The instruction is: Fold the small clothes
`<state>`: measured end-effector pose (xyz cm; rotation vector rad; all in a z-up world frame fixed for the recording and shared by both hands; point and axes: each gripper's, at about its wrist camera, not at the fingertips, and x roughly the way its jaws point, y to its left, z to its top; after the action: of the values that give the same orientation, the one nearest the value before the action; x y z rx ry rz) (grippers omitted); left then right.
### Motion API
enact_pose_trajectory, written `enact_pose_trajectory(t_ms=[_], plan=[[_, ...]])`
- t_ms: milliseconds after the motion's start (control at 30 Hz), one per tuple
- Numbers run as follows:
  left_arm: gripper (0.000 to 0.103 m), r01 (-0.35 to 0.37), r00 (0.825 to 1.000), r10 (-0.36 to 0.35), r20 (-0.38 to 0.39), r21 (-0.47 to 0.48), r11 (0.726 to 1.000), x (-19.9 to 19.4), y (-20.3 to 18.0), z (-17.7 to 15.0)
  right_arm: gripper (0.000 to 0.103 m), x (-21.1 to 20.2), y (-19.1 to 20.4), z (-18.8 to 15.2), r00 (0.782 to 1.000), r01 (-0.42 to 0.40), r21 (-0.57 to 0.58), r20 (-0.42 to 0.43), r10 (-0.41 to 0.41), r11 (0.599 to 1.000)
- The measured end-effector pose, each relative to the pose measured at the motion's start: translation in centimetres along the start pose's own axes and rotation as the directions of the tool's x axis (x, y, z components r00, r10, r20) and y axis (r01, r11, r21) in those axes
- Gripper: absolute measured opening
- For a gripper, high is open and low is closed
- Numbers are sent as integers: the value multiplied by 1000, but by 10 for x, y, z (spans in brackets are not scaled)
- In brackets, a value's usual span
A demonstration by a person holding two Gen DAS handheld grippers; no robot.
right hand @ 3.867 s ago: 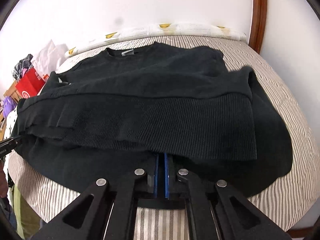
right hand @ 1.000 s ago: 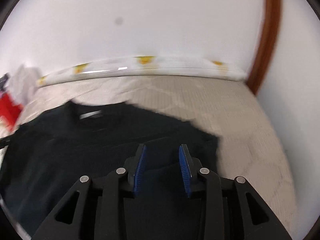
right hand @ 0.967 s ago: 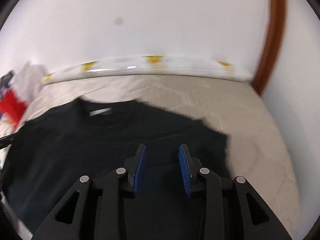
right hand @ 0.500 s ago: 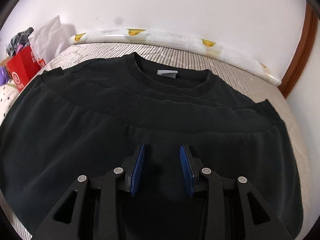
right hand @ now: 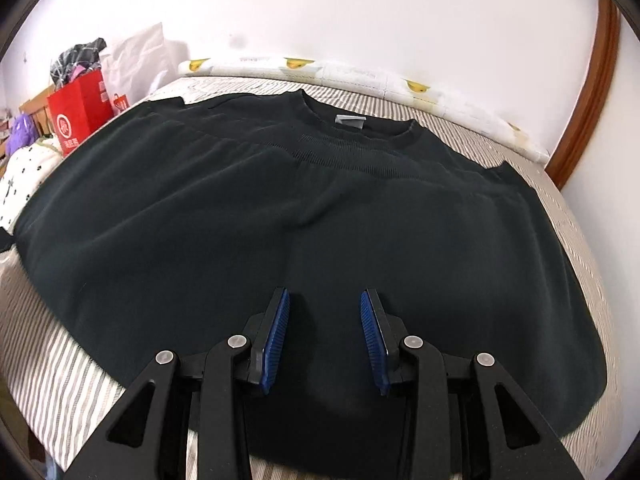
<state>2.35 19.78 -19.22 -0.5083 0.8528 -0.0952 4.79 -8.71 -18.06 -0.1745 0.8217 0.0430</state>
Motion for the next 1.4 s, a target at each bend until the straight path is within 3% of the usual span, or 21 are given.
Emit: enact_pose_trajectory(t_ms=[233, 367, 467, 600, 733, 867, 967, 1167, 1400], plan=[[64, 127, 992, -127, 13, -149, 981, 19, 13, 3, 37, -19, 4, -21, 999, -24, -9, 24, 24, 1000], [63, 127, 992, -126, 20, -166, 978, 28, 8, 10, 37, -28, 0, -27, 999, -42, 6, 22, 42, 999], [61, 89, 996, -86, 29, -146, 985, 33, 1, 15, 37, -35, -4, -28, 998, -47, 12, 36, 47, 999], [39, -23, 999, 26, 24, -118, 993, 39, -8, 21, 37, -40, -21, -26, 998, -26, 67, 52, 22, 997], [18, -37, 999, 42, 35, -133, 990, 35, -11, 26, 37, -43, -39, -24, 998, -2, 112, 55, -4, 994], [14, -59, 995, 66, 74, -85, 995, 22, -27, 35, 37, -46, -59, -22, 998, -4, 195, 55, -7, 981], [13, -129, 989, 129, 73, -7, 992, 17, -52, 45, 37, -51, -73, -22, 998, -6, 242, 64, -10, 970], [12, -74, 987, 58, 147, 105, 992, 1, -109, 61, 37, -67, -89, -20, 992, 77, 248, 83, -100, 966], [11, 35, 995, -58, 84, 254, 967, 16, -178, 54, 37, -85, -112, -24, 985, 100, 282, 104, -134, 954]])
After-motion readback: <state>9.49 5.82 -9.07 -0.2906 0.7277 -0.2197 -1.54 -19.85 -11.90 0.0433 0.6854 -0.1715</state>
